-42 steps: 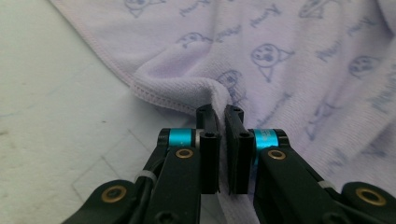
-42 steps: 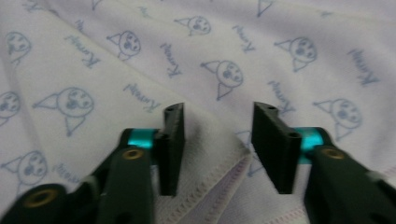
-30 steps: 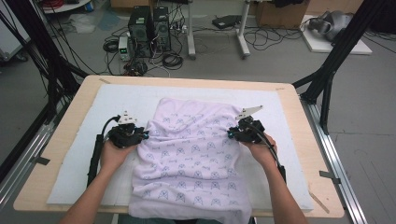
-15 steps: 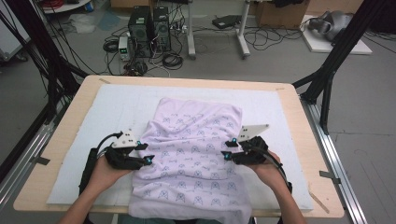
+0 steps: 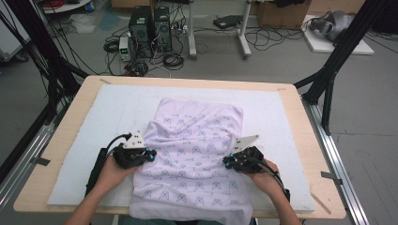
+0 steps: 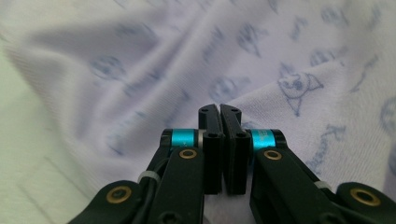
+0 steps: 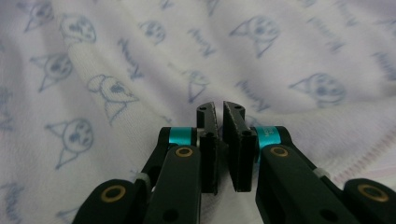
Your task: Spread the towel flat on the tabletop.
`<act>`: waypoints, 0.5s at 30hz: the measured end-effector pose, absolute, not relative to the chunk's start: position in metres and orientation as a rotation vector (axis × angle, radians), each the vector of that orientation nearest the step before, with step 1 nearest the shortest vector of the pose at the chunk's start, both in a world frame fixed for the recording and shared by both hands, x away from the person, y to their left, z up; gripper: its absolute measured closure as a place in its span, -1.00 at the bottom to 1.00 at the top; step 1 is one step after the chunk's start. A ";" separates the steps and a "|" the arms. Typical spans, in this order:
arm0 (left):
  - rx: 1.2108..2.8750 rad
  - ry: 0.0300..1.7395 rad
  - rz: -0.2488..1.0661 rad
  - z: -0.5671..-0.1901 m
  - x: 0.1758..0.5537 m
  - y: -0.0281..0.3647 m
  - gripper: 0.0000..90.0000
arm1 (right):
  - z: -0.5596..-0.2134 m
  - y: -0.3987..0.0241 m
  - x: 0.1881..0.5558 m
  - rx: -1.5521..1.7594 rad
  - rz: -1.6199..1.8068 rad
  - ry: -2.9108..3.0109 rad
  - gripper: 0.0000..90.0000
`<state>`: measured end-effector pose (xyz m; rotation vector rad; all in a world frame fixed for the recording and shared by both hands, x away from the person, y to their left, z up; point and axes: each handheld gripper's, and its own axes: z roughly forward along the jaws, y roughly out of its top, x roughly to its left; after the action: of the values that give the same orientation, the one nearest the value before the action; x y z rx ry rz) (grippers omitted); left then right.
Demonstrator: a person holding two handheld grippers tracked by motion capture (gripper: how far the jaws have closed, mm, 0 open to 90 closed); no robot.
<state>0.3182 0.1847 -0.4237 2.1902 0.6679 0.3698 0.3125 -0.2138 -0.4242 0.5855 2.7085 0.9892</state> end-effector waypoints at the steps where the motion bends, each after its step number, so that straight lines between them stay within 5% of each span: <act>1: 2.160 0.699 0.380 -0.421 0.323 0.187 0.94 | -0.420 -0.215 0.314 0.595 0.994 2.690 0.88; 9: 2.104 0.839 0.515 -0.425 0.358 0.182 0.92 | -0.415 -0.224 0.348 0.756 1.011 2.611 0.84; 15: 2.049 0.864 0.485 -0.416 0.359 0.189 0.56 | -0.416 -0.230 0.353 0.809 1.070 2.575 0.58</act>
<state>0.3593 0.1892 -0.4163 2.0493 0.8645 0.4849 0.3525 -0.2297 -0.4159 0.8090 2.5745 1.0699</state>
